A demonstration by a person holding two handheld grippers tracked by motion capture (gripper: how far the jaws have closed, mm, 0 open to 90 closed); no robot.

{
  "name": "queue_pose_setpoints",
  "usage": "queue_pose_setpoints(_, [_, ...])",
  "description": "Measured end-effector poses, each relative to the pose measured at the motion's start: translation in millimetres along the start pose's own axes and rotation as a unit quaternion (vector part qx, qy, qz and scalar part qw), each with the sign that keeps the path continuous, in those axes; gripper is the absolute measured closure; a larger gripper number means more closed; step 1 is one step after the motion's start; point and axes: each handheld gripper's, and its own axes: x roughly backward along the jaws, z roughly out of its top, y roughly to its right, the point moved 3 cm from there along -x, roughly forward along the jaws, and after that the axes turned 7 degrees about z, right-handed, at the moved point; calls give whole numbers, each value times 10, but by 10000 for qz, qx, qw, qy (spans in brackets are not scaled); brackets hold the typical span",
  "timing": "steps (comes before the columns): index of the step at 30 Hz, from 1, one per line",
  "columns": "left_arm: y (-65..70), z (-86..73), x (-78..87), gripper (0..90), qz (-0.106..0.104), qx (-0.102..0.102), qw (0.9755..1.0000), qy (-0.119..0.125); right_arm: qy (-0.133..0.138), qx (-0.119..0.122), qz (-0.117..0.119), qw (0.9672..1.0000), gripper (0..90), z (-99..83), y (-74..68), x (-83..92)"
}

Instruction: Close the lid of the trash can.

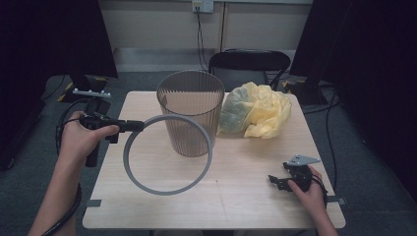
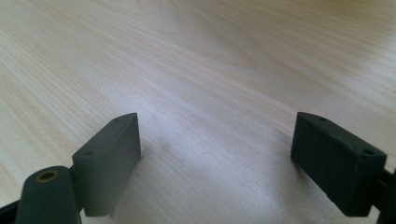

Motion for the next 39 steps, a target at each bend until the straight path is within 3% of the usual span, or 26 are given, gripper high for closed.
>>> queue_pose_setpoints(6, [32,126,51,840,-27,74,10000,-1,1,8,-1,10000,149,0,1,0])
queue_pose_setpoints(15, [4,307,71,840,158,244,9995,127,-4,5,6,10000,149,0,1,0])
queue_pose_setpoints(23, [-94,451,24,840,406,409,9981,209,0,6,0,10000,149,0,1,0])
queue_pose_setpoints(29, [-212,532,-78,840,510,685,9961,201,-3,9,14,10000,146,1,2,-1])
queue_pose_setpoints(39, [-298,644,-139,840,691,802,9942,192,-18,-4,29,10000,144,3,1,-2])
